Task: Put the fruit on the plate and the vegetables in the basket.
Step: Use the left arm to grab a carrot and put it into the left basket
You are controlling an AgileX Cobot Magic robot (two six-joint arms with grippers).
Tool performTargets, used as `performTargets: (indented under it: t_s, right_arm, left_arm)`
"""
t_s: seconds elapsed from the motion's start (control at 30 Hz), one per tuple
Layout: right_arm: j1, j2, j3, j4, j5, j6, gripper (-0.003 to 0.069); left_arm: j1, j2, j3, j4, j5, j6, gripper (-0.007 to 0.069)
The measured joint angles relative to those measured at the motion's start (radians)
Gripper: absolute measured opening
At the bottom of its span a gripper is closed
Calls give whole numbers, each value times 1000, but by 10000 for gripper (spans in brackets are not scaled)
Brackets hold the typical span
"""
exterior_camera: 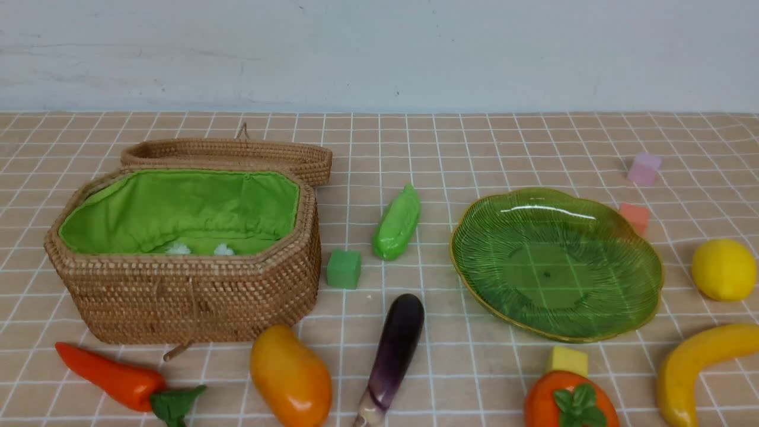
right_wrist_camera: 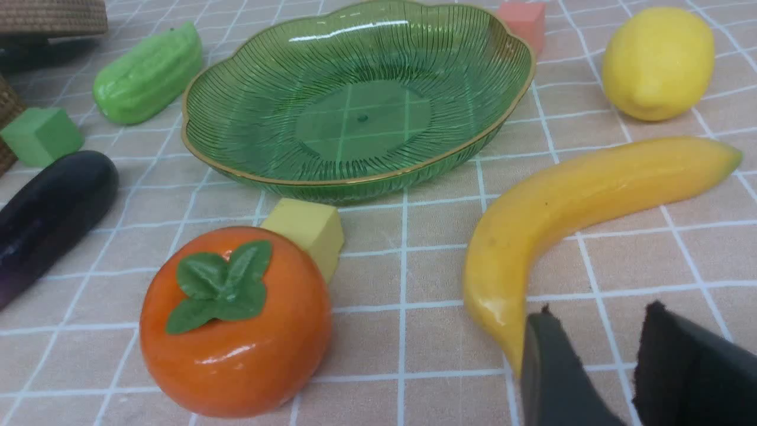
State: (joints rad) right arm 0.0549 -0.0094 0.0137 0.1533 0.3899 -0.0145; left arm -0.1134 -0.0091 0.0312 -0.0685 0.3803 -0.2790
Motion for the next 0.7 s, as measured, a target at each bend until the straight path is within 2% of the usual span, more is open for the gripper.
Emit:
performTargets:
  t_s: [0.33,0.43,0.57,0.63,0.7]
  right_arm:
    - [0,0,0,0,0,0,238]
    - [0,0,0,0,0,0,238]
    - [0,0,0,0,0,0,238]
    - [0,0,0,0,0,0,238]
    - [0,0,0,0,0,0,238]
  left_arm:
    - [0,0,0,0,-1,0,236]
    - [0,0,0,-15,-51,-12,238]
    - [0,0,0,-187,-177,-133,238]
    - [0,0,0,-346,-256,-231,238]
    - [0,0,0,-417,-326,-257,234]
